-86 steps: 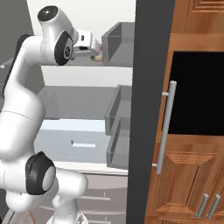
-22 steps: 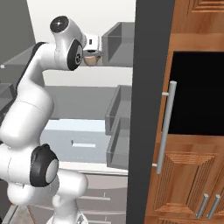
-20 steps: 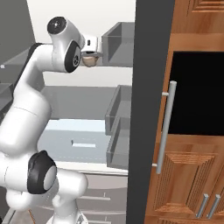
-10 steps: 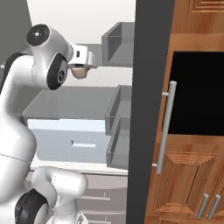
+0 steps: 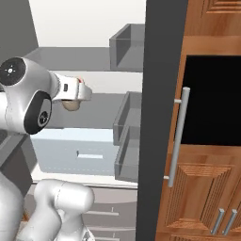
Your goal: Gather the onion and eggplant from the fridge and place them on a tray on the dining counter. Then gather the chicken drumstick and steak from the fridge and place them on the other tray.
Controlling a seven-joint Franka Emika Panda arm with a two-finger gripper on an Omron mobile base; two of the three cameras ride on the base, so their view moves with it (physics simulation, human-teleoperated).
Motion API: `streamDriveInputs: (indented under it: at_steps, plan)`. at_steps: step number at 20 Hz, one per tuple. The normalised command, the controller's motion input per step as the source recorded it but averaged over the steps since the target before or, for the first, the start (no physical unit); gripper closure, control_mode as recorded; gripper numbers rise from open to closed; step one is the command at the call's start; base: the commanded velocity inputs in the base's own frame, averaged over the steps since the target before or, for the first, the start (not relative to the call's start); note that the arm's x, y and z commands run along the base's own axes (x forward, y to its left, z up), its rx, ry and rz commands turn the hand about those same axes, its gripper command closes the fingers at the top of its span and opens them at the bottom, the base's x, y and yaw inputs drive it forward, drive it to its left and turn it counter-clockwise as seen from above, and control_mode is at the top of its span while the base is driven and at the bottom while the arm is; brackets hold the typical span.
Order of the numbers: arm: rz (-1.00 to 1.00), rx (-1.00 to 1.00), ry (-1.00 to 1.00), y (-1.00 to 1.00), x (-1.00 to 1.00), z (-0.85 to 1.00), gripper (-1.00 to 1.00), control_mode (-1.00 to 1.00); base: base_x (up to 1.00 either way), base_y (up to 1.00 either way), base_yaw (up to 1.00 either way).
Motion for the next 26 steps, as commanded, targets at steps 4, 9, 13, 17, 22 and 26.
streamDriveInputs:
  at_steps: [4,9,13,17,22,26]
  plan:
    - [0.00,0.00,0.02,0.19,-0.88,-0.28,1.00,-1.00,0.00,0.00,0.00]
    - [0.00,0.00,0.00,0.16,-0.97,-0.17,1.00,-1.00,0.00,0.00,0.00]
    - [0.01,0.02,0.00,0.09,-0.89,-0.14,1.00,-1.00,0.00,0.00,0.00]
    - [0.02,0.00,0.01,0.11,-0.08,-0.05,1.00,-1.00,0.00,0.00,0.00]
    - [0.00,0.00,-0.05,0.00,-0.48,-0.08,1.00,-1.00,0.00,0.00,0.00]
    - [0.00,0.00,-0.02,0.00,-0.19,-0.05,1.00,1.00,-0.69,0.00,-0.03]
